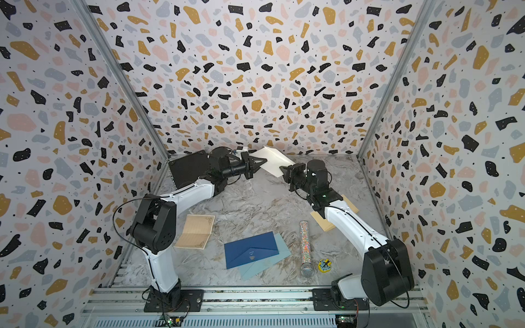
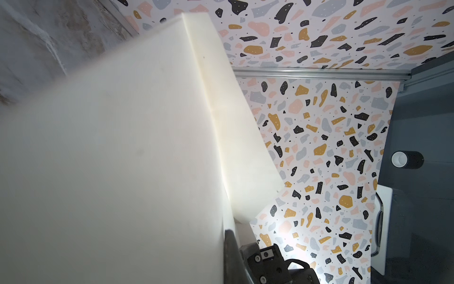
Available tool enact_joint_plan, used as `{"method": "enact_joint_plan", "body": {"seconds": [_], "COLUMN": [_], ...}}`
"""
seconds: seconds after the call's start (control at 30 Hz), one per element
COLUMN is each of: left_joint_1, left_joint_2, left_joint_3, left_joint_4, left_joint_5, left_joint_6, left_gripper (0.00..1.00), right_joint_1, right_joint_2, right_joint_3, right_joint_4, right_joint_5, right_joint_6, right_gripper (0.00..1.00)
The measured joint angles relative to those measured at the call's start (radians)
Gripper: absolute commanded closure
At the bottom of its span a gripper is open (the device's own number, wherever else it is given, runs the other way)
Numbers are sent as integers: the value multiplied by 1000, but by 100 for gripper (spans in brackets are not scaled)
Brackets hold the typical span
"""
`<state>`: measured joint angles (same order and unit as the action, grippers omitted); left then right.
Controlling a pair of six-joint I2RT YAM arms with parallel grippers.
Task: Take the letter paper out of the envelope
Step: Pick up the envelope from the envelope.
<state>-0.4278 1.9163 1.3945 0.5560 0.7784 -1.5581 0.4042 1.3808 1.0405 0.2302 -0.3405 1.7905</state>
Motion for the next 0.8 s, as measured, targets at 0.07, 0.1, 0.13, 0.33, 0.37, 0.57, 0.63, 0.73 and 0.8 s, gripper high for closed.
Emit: {"method": "enact_joint_plan", "body": {"seconds": [0.07, 0.1, 0.13, 0.33, 0.37, 0.57, 0.63, 0.73, 0.8], "left_joint_1": [2, 5, 9, 43, 48, 59, 57, 57, 59], "left_joint_2": [0, 0, -2, -33, -41, -117, -133, -136, -136], "left_joint_3": [6, 9, 11, 64, 91, 189, 189, 189, 189], "left_joint_4": [-3, -5, -10, -213, -285, -643, -696, -762, -804], "left_joint_5": [3, 5, 8, 77, 89, 146, 162, 172, 174], "left_joint_6": [2, 6, 14, 193, 254, 595, 652, 719, 754], "left_gripper": [100, 100, 100, 100, 100, 100, 100, 100, 100], "right_joint_1": [-1, -2, -5, -6, -7, -8, -9, -5, 8], "right_joint_2": [0, 0, 0, 29, 36, 70, 88, 108, 114], "right_joint_3": [6, 27, 52, 362, 400, 441, 441, 441, 441], "right_joint_4": [-31, -98, -169, -663, -719, -902, -929, -955, -969], "right_joint_5": [-9, -14, -16, 66, 80, 104, 96, 80, 78], "right_joint_6": [-56, -126, -187, -792, -884, -1244, -1307, -1374, -1402], "right_gripper": [73, 65, 61, 38, 36, 29, 24, 21, 21]}}
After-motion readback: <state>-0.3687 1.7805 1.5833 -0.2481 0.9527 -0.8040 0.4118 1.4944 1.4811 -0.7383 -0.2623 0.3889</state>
